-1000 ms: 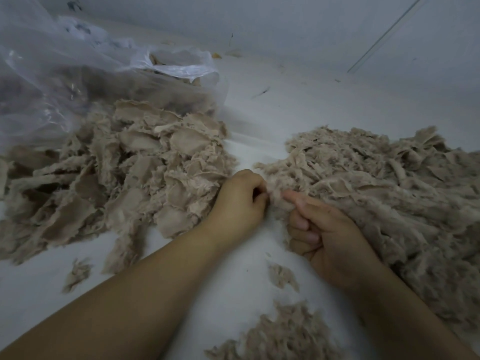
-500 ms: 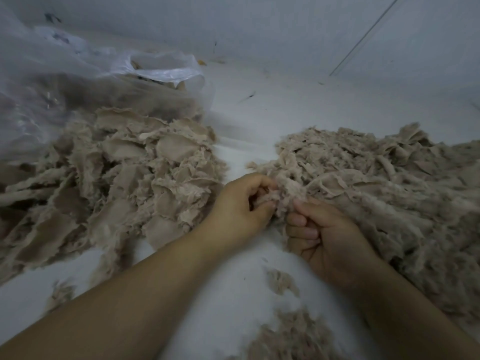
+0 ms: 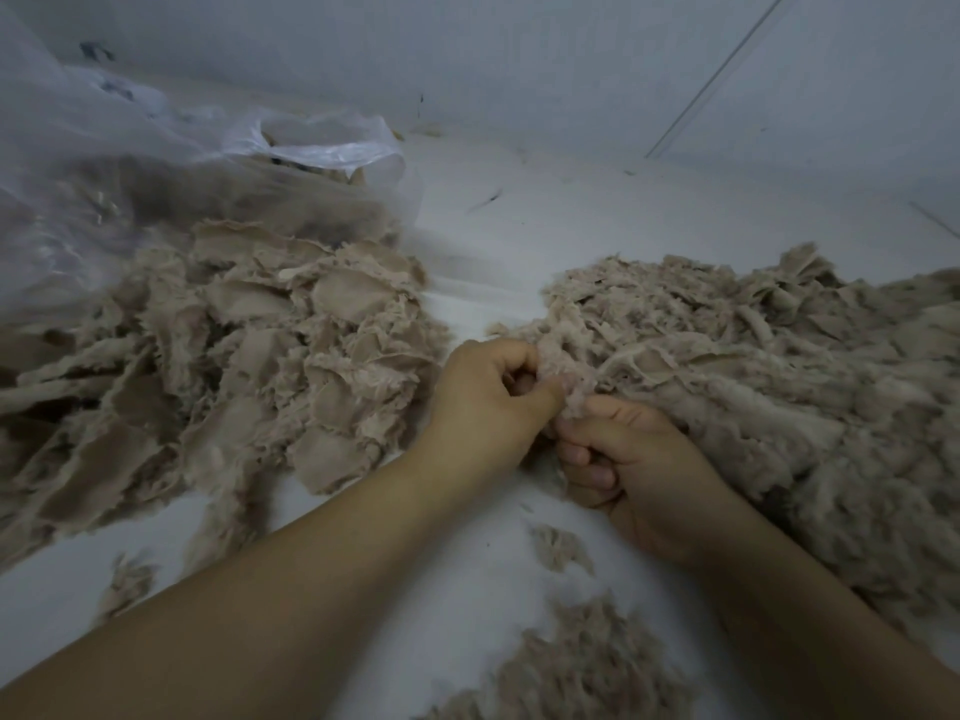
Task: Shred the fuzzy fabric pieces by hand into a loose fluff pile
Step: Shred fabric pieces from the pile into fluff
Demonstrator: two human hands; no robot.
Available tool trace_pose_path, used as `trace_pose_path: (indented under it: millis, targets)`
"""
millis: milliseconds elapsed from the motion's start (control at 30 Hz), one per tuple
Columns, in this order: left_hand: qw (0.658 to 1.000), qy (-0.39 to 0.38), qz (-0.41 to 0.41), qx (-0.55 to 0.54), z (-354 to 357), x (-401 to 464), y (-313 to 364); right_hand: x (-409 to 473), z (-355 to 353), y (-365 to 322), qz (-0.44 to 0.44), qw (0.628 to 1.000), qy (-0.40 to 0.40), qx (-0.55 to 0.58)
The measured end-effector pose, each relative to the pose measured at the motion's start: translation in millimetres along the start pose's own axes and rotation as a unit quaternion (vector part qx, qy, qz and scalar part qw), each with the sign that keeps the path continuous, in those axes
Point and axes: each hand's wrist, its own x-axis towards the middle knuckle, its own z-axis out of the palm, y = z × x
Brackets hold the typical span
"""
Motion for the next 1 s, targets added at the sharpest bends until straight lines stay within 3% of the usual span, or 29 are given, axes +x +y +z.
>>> trace_pose_path:
  millis: [200,300,400,567,733,933,1000]
  targets:
    - [0.986,0.071,0.109,0.099,-7.0,-8.1,9.5,0.9,-2.2,-1.9,0.026,0.997,0.003,0.075]
    - [0.981,0.059,0.128,0.130,-6.3,-12.3,8.0,1.3,-2.2,-1.3,0.023,0.996,0.011,0.084]
    - [0.993,0.023,0.075,0.093,-6.6,-13.3,2.6,0.9,-2.0,-2.3,0.022,0.996,0.010,0.089]
    - [0.988,0.006,0.145,0.051,-9.5,-11.1,-0.6,0.0,2.7,-2.7,0.005,0.998,0.020,0.058]
    - [0.991,0.000,0.117,-0.064,-9.5,-16.0,2.7,1.7,-0.2,0.1,-0.020,0.992,0.051,0.115]
    - [0.984,-0.019,0.007,-0.175,-12.2,-19.2,8.8,3.5,-1.6,0.6,-0.011,0.991,0.069,0.115]
    - [0.978,-0.022,-0.020,-0.208,-13.5,-20.2,12.8,2.8,-1.3,-1.8,0.005,0.990,0.043,0.137]
